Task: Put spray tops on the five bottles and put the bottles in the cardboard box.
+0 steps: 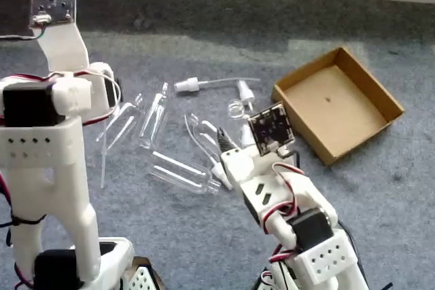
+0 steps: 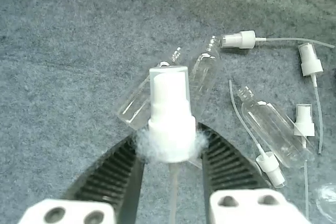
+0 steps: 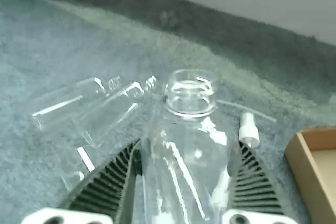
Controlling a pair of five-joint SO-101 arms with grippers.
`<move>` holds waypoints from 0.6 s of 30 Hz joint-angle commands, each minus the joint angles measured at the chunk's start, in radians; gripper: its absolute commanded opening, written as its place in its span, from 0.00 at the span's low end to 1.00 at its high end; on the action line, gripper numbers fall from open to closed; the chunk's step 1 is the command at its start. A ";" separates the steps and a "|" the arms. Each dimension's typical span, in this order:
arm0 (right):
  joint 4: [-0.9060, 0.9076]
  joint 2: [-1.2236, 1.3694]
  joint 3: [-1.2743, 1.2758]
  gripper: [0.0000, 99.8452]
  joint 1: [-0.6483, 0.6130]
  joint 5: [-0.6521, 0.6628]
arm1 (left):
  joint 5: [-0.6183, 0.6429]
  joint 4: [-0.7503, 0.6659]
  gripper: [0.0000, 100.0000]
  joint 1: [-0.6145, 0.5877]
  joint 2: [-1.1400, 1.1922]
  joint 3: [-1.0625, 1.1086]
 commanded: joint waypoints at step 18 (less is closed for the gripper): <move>-0.004 -0.463 0.302 0.16 -0.008 0.106 | -0.006 -0.267 0.04 0.335 -0.265 0.033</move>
